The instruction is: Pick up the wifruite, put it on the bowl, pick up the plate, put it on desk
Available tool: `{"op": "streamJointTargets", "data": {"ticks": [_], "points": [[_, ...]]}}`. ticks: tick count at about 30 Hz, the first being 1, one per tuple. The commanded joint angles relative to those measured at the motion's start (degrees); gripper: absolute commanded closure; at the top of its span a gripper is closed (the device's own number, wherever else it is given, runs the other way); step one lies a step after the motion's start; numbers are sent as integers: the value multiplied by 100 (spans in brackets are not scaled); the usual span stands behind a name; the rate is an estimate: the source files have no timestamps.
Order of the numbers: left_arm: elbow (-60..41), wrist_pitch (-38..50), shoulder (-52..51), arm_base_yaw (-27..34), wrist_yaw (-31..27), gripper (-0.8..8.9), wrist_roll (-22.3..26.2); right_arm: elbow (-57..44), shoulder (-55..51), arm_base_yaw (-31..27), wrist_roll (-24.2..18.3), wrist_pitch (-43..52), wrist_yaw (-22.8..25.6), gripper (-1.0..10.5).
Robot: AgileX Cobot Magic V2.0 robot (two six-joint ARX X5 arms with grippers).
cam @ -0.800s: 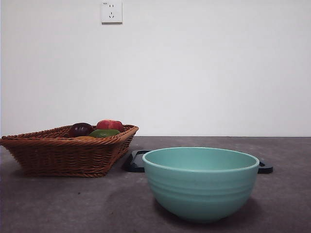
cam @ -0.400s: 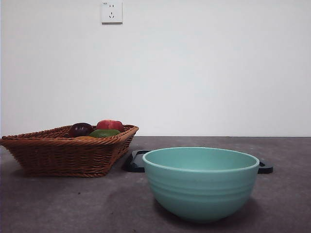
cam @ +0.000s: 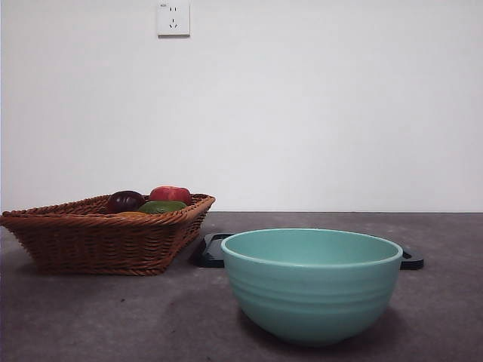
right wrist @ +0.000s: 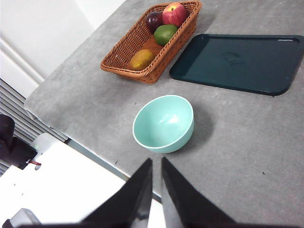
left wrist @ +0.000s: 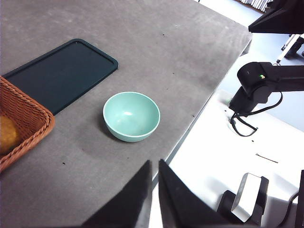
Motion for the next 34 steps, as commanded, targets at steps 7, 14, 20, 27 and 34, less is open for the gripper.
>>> {"op": "streamJointTargets", "data": {"ticks": [7,14,20,27,34], "points": [[15,70,-20,393,11,794,-7,59,-7,50,-59,55,4,921],[-1165,927,-348,1770,11,794,4,59,-7,50,-59,55,4,921],[-3460,4039,-1283,2708,-13,794,-439,59,-7,50,-59,55,4,921],[-5595,6446,-2090,3064,-1161,794,-1078,59,-7,50,-59,55,4,921],[-6505,6551,-2680,3067,-2763,794,-1196,59,-7,50,-59,55,4,921]]}}
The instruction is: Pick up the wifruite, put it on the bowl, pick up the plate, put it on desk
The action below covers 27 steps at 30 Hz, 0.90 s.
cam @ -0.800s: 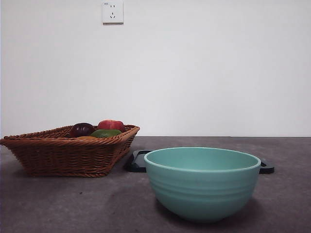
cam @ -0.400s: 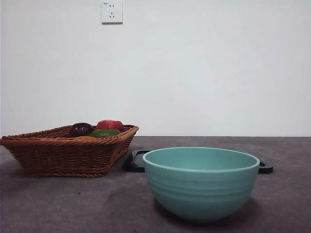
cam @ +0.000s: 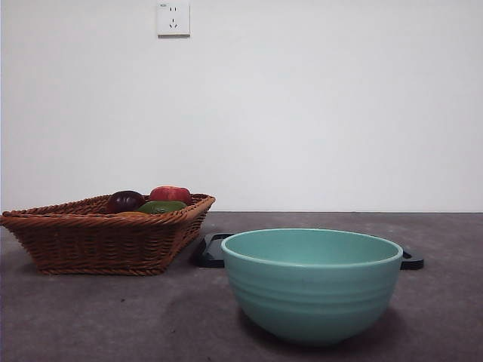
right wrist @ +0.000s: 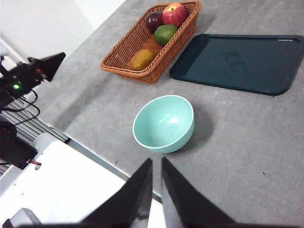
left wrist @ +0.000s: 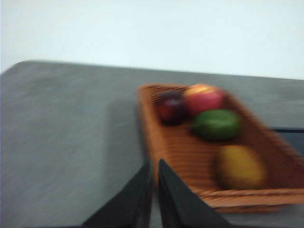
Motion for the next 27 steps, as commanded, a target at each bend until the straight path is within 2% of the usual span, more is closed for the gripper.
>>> {"op": "streamJointTargets", "data": {"ticks": [1,10,27], "points": [[-188,85,-181,7,-485,794,-103,59,-7,50,-59,55,7,921],[-199,-715,-446,13,-570,794,-76,59,-7,50,-59,55,7,921],[-199,-706,-446,11,-568,794,-63,59,-7,50,-59,55,7,921]]}}
